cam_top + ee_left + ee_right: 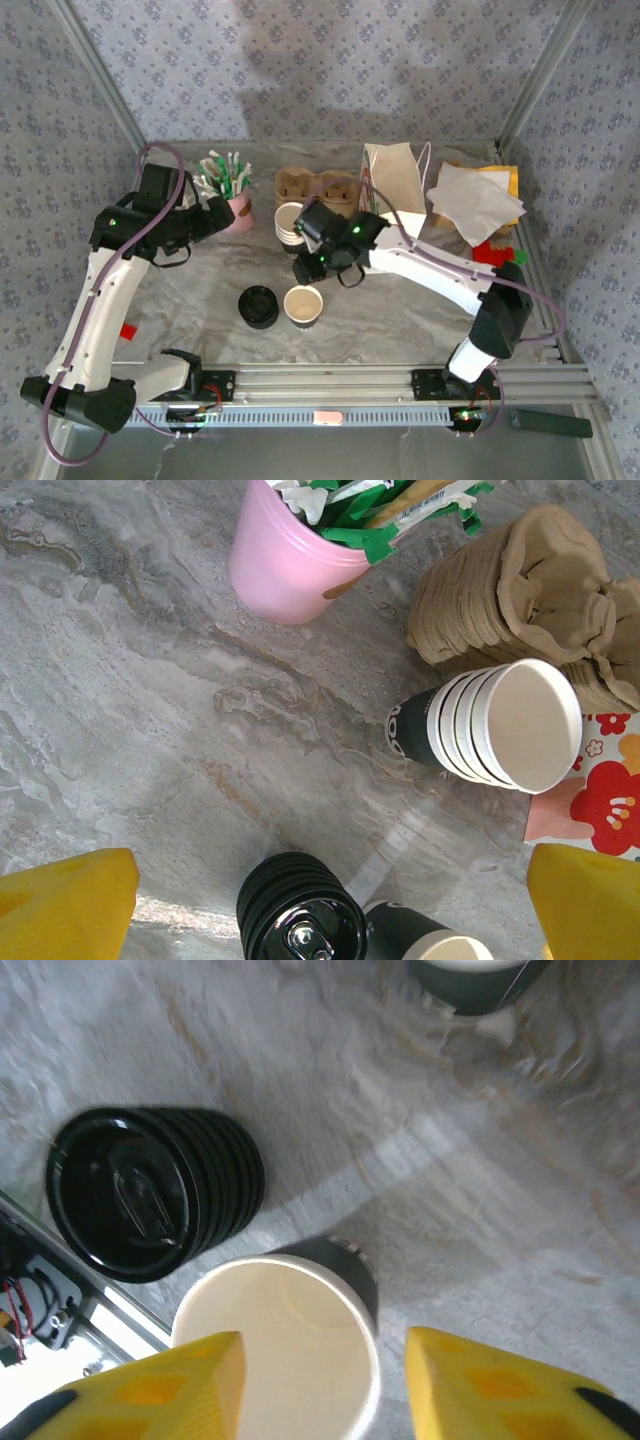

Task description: Pack the takeout coffee

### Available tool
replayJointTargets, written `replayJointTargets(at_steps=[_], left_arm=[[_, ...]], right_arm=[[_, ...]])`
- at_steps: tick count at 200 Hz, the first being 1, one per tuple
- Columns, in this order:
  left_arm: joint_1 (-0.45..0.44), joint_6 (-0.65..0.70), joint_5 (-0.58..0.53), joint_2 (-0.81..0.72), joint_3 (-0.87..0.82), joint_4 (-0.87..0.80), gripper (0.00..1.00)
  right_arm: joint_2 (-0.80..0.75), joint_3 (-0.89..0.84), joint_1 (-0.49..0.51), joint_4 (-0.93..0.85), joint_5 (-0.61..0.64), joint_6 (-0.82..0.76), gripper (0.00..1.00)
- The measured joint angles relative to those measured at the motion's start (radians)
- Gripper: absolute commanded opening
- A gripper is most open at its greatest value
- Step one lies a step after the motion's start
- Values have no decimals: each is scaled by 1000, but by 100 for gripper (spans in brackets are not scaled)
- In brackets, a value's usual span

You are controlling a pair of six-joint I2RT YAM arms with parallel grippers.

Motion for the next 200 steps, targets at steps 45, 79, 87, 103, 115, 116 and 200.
replayJointTargets(at_steps=[45,79,87,103,115,116,200], left_arm=[[-53,4,-11,0,-8,3,99],[-71,8,-10,0,-54,16,100],[-71,10,-10,0,-63,17,100],[-71,11,-10,0,-77,28,100],[-71,11,-6,1,-84,43,100],[-71,11,-6,1,-84,44,100],[-71,32,12,8,-113,91,100]], right_arm=[[12,135,-153,-27,-9,54,82],[121,270,-208,-27,-11,103,91],[157,301,-210,-26,-14,124,91],[219,340,-209,-23,-22,165,91],[259,355,-209,-21,-24,195,91],[262,355,-209,-21,-24,197,91],[401,423,-223,-11,-24,318,92]])
